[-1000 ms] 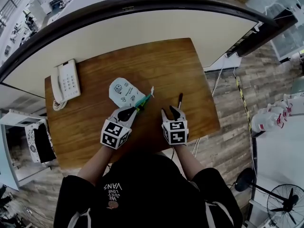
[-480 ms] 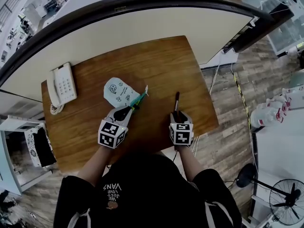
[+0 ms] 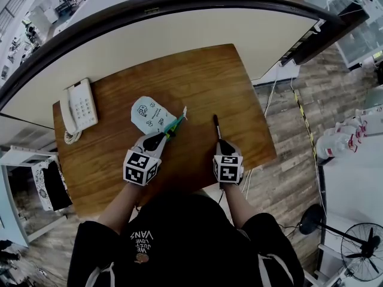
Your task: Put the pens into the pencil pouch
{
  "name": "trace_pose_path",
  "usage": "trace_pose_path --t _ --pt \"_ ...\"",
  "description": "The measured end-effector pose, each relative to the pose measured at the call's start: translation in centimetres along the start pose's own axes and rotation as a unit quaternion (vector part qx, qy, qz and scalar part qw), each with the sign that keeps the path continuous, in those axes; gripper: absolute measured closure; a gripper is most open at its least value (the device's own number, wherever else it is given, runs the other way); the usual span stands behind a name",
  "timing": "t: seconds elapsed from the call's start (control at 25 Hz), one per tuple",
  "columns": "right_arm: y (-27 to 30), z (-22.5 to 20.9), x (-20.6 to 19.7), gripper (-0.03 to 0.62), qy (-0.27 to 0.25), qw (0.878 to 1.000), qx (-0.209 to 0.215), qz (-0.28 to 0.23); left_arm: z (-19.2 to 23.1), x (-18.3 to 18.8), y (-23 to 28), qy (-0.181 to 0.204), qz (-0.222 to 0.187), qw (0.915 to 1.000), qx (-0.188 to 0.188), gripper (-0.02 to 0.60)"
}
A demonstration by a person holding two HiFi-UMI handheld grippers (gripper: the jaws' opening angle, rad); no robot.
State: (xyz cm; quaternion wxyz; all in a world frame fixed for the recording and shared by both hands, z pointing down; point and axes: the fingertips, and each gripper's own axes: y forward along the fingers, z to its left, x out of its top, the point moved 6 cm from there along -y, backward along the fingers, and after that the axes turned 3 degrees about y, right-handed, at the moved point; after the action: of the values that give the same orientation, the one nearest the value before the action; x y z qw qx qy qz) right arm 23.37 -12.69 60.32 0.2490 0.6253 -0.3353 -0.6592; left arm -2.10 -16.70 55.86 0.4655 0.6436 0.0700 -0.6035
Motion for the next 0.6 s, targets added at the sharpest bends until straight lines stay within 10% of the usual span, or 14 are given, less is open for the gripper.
trace_pose_path --t 0.6 --pt "-4.1 7.9 -0.2 0.525 -0.077 0.988 0.134 -0.021 0.1 0.4 -0.6 0.005 -0.012 0.9999 -0.009 0.549"
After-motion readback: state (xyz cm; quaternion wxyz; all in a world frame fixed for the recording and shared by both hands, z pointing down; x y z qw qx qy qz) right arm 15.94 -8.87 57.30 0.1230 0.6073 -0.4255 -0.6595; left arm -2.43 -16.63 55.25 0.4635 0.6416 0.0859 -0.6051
